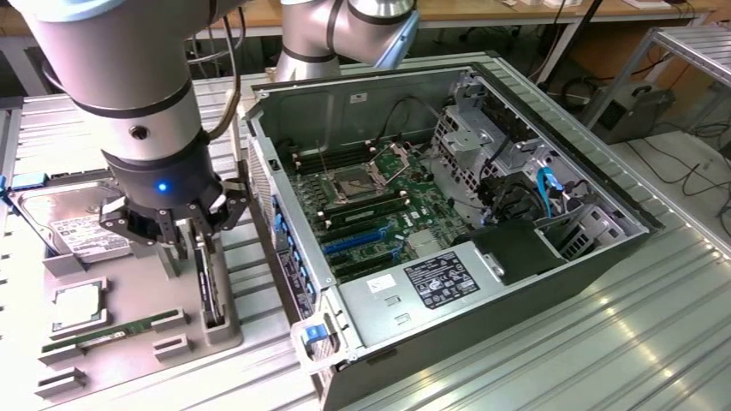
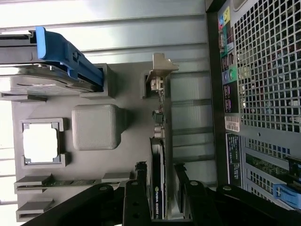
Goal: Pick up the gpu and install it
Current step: 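Pick up the gpu and move the gpu toward the slot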
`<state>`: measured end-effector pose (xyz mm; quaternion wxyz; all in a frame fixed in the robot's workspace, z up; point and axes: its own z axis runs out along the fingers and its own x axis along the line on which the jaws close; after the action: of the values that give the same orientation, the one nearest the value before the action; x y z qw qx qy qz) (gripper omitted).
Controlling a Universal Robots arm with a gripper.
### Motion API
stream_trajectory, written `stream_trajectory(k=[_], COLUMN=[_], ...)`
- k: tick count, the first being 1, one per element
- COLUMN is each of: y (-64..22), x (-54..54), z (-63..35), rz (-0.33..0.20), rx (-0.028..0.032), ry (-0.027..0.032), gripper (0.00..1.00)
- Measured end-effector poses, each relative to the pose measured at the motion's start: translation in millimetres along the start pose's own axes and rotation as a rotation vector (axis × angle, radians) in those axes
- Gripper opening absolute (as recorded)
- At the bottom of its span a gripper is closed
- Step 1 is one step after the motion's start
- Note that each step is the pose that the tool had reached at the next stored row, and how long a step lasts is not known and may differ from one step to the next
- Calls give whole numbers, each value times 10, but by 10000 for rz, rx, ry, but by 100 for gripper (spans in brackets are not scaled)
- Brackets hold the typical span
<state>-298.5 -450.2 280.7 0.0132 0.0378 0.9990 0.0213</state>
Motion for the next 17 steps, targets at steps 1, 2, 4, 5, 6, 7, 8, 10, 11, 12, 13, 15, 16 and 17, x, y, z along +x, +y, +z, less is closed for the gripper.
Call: stream_trajectory(k=[1,2,4,5,6,7,8,10,11,12,13,15,16,17], y=[-1,-2,-4,-5,-6,-6,-7,-9,-10,-11,-11,-13,-14,-14], x=[1,1,2,3,3,3,4,5,6,6,6,7,8,8], z=[31,49,85,105,124,141,161,212,230,248,267,306,311,311], rz=[0,0,0,0,0,0,0,0,0,0,0,8,17,28], rx=[-1,0,0,1,1,0,0,1,0,0,-1,-1,1,3], ry=[-1,0,0,0,1,0,0,1,0,0,0,-1,0,1], gripper=[36,36,36,36,36,36,36,36,36,36,36,36,36,36])
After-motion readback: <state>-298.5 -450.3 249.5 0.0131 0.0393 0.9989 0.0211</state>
